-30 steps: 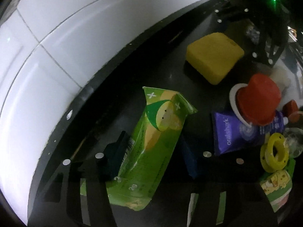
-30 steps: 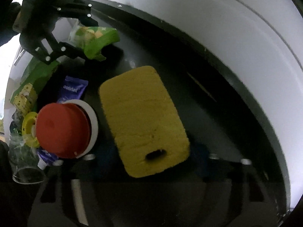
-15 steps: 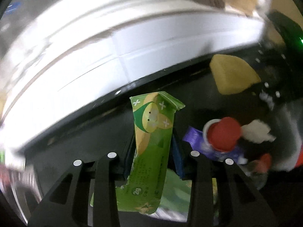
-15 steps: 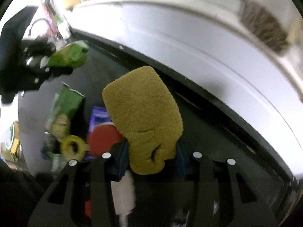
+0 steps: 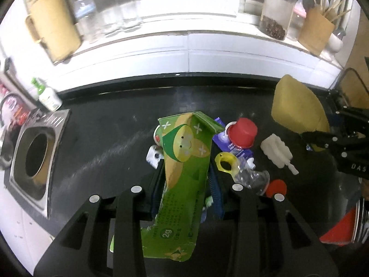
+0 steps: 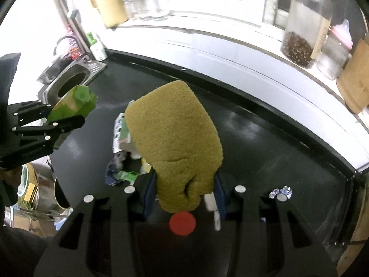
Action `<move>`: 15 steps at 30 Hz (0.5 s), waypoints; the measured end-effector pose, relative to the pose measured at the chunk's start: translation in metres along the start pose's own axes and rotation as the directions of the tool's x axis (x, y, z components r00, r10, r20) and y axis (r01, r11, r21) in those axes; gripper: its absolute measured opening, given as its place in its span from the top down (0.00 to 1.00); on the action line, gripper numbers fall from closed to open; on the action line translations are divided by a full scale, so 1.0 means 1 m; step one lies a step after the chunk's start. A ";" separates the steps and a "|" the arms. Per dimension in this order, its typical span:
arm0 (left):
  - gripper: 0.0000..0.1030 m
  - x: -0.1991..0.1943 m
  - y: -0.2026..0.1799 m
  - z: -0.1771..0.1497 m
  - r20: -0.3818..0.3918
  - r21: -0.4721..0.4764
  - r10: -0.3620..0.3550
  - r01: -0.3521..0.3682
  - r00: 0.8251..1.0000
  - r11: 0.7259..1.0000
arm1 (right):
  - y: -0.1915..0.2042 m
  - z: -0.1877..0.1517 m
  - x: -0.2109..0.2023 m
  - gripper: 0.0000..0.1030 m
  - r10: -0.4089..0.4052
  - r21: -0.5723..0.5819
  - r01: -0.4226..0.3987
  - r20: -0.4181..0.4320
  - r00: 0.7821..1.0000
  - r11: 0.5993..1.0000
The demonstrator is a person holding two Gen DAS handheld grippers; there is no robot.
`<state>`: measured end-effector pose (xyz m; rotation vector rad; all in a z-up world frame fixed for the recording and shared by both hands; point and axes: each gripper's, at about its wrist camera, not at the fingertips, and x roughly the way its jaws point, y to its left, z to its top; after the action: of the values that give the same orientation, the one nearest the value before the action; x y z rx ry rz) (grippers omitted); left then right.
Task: Collect trash
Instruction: 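Carry wrapper and sponge to the black bin and open both tools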
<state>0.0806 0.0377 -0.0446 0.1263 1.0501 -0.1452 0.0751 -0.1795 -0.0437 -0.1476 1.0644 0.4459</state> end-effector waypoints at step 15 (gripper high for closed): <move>0.65 -0.088 0.128 -0.125 -0.009 -0.337 0.236 -0.226 0.972 0.914 | 0.207 0.032 0.009 0.59 0.208 -0.316 -0.202 -0.014 0.978 0.927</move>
<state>-0.0461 0.1903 -0.0253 -0.0620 1.0058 0.2473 0.0172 0.0205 -0.0161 -0.3179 0.9870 0.8070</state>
